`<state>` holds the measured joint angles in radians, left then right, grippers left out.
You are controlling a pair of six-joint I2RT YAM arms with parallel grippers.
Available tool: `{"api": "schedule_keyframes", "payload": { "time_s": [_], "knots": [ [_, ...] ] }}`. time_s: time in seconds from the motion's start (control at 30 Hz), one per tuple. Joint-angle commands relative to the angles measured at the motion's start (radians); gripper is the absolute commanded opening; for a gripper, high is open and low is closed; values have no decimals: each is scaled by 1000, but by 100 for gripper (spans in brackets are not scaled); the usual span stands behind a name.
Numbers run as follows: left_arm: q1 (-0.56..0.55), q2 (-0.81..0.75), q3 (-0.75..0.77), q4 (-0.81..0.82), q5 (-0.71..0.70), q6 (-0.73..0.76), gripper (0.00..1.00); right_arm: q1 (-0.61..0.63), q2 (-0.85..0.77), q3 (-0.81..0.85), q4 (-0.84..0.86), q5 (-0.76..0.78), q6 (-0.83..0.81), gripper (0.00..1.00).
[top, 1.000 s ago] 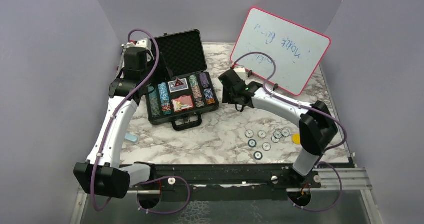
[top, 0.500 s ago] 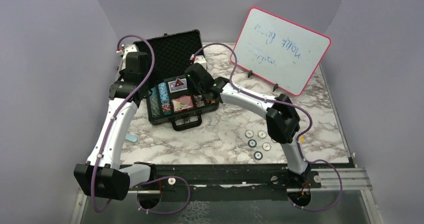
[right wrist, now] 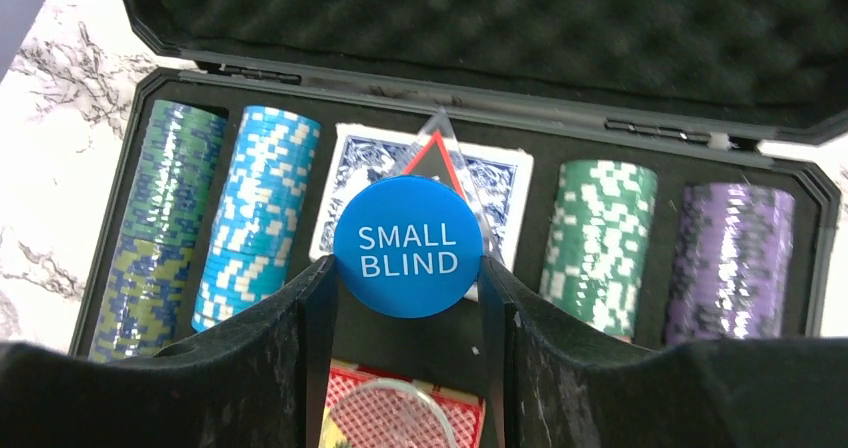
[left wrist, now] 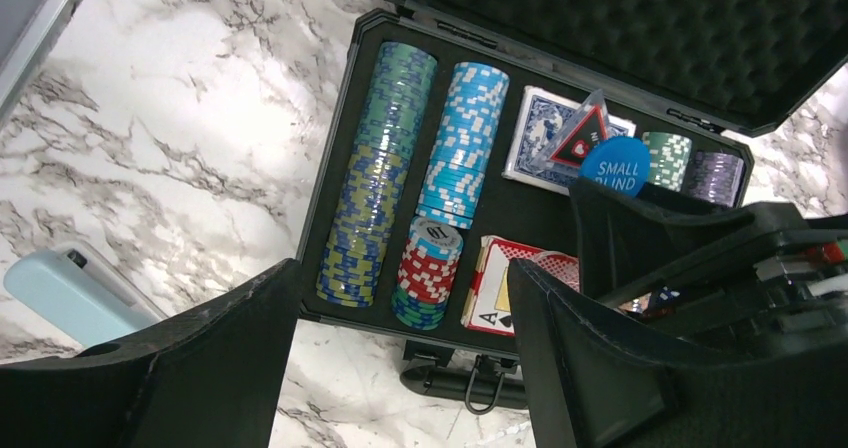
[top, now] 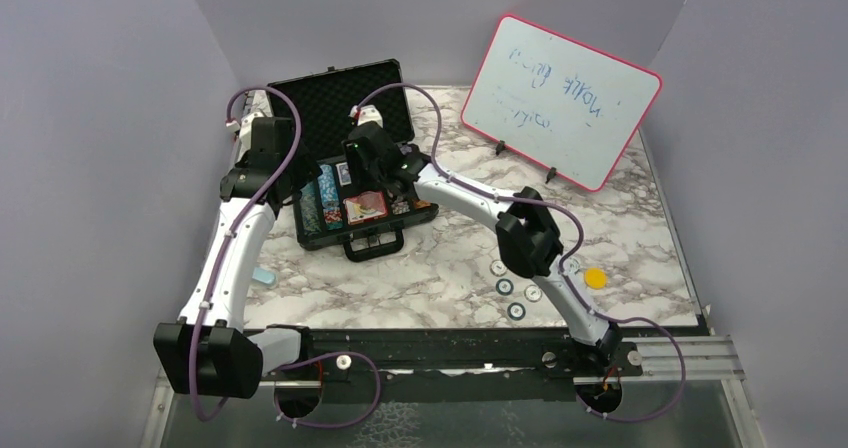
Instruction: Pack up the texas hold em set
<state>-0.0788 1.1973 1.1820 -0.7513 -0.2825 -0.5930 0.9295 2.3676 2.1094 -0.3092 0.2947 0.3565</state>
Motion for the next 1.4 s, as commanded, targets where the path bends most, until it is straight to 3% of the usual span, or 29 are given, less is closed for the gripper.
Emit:
{"api": "schedule_keyframes", "payload": {
  "time_s": [0.0,0.47,0.93,1.07,1.37],
  "knots": [
    [8,9,-19,-7,48,-31,77,9,72,103,39,-43,-58,54],
    [15,33,-27,2,106,-19,77,9,174,202,25,10,-98,56],
    [20,3,0,13,109,9,77,8,72,181,19,37,-63,73],
    [20,-8,16,30,149,37,77,8,-43,92,45,26,-33,76],
    [14,-42,-8,119,358,116,77,-24,-375,-293,16,80,100,77]
  ]
}}
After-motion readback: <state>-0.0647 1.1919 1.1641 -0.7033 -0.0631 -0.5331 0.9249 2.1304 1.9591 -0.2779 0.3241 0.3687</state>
